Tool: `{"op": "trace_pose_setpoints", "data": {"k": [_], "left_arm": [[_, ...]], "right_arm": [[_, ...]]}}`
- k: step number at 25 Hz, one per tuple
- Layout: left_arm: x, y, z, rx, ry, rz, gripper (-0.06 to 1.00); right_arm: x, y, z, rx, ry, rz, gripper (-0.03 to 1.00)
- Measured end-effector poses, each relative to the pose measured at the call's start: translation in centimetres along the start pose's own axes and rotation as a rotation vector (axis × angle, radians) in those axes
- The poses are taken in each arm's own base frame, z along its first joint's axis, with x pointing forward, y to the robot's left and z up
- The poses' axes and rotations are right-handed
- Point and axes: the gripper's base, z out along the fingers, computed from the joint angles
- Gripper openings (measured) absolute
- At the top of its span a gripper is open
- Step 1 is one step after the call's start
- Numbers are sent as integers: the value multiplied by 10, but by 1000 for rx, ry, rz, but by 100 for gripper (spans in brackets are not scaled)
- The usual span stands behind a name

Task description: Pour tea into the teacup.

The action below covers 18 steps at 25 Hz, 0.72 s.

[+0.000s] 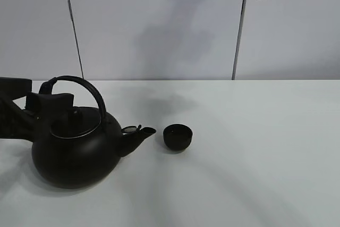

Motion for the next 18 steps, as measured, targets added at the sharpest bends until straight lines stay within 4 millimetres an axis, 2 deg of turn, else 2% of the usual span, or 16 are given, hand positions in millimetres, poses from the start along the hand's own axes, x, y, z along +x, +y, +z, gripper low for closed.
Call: {"op": "trace_pose_setpoints", "data": {"k": [10, 18], "left_arm": [[-29, 2, -14, -4, -108, -1, 57], [-59, 5, -25, 5, -22, -87, 57]], "right_arm": [[0, 0, 0, 0, 0, 0, 61], [0, 0, 0, 0, 0, 0, 61]]}}
